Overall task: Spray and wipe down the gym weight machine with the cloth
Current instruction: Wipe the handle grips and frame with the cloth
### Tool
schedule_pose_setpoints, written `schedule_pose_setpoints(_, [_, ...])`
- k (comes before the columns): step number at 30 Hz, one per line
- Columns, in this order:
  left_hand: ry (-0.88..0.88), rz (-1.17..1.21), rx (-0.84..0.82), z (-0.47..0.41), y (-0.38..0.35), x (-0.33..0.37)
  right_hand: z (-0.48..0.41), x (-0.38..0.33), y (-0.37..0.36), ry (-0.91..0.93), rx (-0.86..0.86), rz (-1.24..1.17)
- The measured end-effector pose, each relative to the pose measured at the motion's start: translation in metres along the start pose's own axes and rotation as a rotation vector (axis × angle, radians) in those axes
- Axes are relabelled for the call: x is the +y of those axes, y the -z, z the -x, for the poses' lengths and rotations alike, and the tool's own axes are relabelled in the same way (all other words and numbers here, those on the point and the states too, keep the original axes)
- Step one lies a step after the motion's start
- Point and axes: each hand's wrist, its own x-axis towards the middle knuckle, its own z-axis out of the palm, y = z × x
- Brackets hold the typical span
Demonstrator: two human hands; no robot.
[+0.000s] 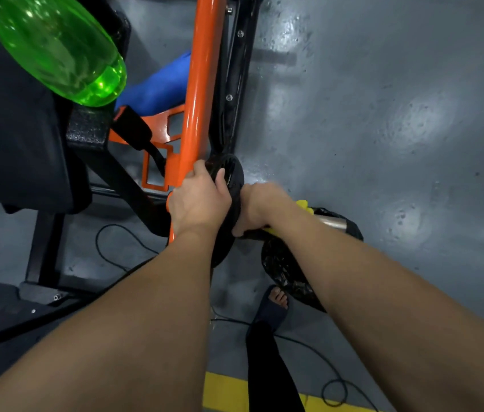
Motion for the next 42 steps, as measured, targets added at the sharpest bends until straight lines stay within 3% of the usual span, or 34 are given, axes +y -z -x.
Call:
schedule_pose_setpoints(4, [-0.02, 0.004, 0.013, -0.001, -0.002, -0.001, -0.005, 0.027, 0.026, -0.092, -0.346, -0.456])
schedule_pose_setpoints(7, [-0.033, -0.005, 0.008, -0.001, -0.001, -0.003, -0.003, 0.036, 0.024, -0.142, -0.434, -0.654])
schedule_pose_setpoints(11, [-0.056, 0.0, 0.001, 0.002, 0.001, -0.003, 0.002, 0.021, 0.016, -0.153, -0.169, -0.334])
schedule_pose_setpoints(15, [-0.045, 0.021, -0.019, 0.003, 0.006, 0.0, 0.026, -0.013, -0.052, -0.186, 0.499, 0.241])
schedule_pose_setpoints(18, [-0.042, 0.024, -0.026, 0.002, 0.005, -0.001, 0.025, -0.028, -0.071, -0.239, 0.61, 0.406])
schedule_pose_setpoints(22, [-0.047, 0.018, -0.008, 0.003, 0.002, -0.004, 0.014, -0.017, -0.038, -0.118, 0.403, 0.315])
schedule_pose_setpoints(25, [-0.043, 0.05, -0.022, 0.002, 0.003, -0.002, 0.001, -0.003, 0.008, -0.034, -0.069, 0.03])
schedule_pose_setpoints(28, [-0.05, 0.042, -0.019, 0.0, 0.002, -0.003, -0.03, 0.023, 0.028, -0.197, -0.53, -0.351])
schedule_pose_setpoints(31, [-0.051, 0.018, -0.018, -0.001, 0.0, -0.005, -0.059, 0.043, 0.013, -0.249, -0.626, -0.496])
schedule_pose_setpoints(34, [-0.048, 0.02, -0.04, 0.001, 0.004, -0.002, -0.049, 0.046, 0.007, -0.192, -0.536, -0.535])
schedule_pose_setpoints(36, [-0.048, 0.032, -0.039, 0.002, 0.007, -0.001, -0.023, 0.036, 0.011, -0.111, -0.299, -0.468])
schedule_pose_setpoints(40, [-0.048, 0.054, -0.034, 0.005, 0.009, -0.001, 0.031, 0.008, -0.027, -0.154, 0.309, 0.013])
schedule_pose_setpoints(42, [-0.045, 0.078, -0.036, 0.005, 0.011, -0.001, 0.047, -0.015, -0.064, -0.228, 0.5, 0.251])
